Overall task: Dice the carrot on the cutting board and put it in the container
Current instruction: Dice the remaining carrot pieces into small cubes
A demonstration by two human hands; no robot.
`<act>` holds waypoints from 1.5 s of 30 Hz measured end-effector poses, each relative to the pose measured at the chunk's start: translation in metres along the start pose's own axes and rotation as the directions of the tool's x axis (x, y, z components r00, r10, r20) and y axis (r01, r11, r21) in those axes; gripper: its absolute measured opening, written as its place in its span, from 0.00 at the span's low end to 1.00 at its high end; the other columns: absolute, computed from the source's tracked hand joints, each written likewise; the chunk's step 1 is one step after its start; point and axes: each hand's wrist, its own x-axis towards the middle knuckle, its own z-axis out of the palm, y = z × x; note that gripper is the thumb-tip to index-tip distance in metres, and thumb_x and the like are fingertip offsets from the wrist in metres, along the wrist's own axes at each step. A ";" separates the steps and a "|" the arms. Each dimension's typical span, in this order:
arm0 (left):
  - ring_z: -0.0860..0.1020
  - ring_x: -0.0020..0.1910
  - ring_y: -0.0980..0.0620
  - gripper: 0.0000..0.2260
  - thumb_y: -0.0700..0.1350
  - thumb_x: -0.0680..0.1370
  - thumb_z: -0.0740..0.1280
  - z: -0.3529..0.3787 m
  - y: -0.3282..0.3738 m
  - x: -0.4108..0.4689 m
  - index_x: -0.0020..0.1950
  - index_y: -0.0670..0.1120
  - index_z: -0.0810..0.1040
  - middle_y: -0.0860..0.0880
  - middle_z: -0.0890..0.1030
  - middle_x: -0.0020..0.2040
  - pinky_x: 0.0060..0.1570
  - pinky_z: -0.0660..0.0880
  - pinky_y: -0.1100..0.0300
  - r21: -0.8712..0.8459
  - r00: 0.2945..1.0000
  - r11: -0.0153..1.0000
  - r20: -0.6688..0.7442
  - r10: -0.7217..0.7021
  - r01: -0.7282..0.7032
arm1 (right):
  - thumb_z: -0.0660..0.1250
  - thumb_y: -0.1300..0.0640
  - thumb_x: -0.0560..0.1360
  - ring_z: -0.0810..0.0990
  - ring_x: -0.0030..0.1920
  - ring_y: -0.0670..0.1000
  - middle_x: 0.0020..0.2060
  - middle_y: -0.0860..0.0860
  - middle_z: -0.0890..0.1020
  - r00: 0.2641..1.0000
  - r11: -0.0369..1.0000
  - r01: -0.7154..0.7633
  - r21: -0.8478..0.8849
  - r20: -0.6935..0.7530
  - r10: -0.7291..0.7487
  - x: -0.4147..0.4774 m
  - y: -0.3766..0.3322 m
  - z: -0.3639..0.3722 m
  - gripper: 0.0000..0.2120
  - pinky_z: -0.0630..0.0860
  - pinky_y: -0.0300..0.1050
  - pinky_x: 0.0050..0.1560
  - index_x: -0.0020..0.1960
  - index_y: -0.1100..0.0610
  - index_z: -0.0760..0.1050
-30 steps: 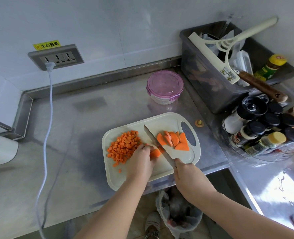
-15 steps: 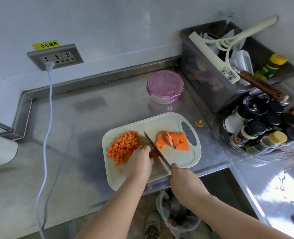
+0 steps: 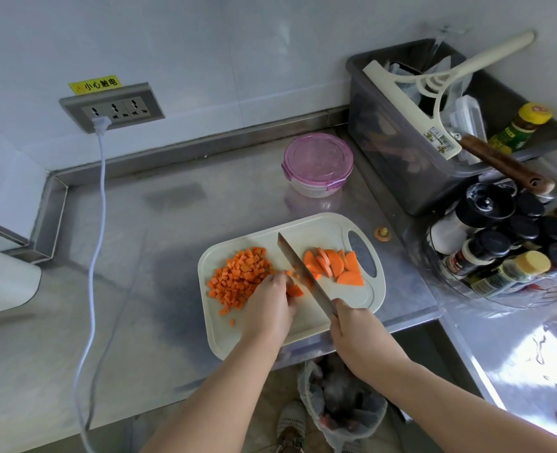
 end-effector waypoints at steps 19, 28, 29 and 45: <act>0.79 0.48 0.49 0.06 0.44 0.76 0.66 -0.003 0.009 0.002 0.51 0.45 0.78 0.50 0.79 0.50 0.40 0.70 0.63 0.003 0.998 0.999 -0.034 -0.053 0.053 | 0.56 0.57 0.82 0.81 0.39 0.49 0.42 0.50 0.79 1.000 0.999 0.011 -0.045 0.022 -0.010 -0.004 0.000 -0.001 0.13 0.82 0.45 0.41 0.66 0.53 0.67; 0.80 0.49 0.50 0.08 0.48 0.77 0.66 -0.002 0.007 0.003 0.54 0.47 0.79 0.51 0.80 0.51 0.45 0.77 0.58 0.041 0.999 0.998 -0.014 -0.038 0.039 | 0.54 0.56 0.83 0.81 0.37 0.49 0.40 0.50 0.79 1.000 0.998 0.003 -0.059 -0.002 -0.003 -0.003 0.003 -0.001 0.10 0.81 0.46 0.38 0.62 0.54 0.69; 0.80 0.49 0.50 0.08 0.47 0.77 0.65 -0.003 0.008 0.004 0.54 0.47 0.80 0.50 0.80 0.51 0.44 0.76 0.59 0.046 0.999 0.998 -0.015 -0.037 0.037 | 0.55 0.56 0.83 0.81 0.37 0.49 0.40 0.50 0.79 1.000 0.998 0.010 -0.060 0.000 -0.010 -0.003 0.002 -0.002 0.10 0.80 0.45 0.37 0.62 0.54 0.69; 0.77 0.39 0.51 0.09 0.50 0.75 0.66 -0.010 0.023 0.005 0.48 0.45 0.77 0.50 0.80 0.42 0.33 0.70 0.60 -0.132 0.962 0.953 0.036 -0.270 0.272 | 0.53 0.55 0.83 0.81 0.37 0.48 0.39 0.49 0.79 0.997 0.998 0.057 0.005 -0.052 -0.057 -0.011 -0.001 0.005 0.08 0.81 0.45 0.40 0.57 0.53 0.70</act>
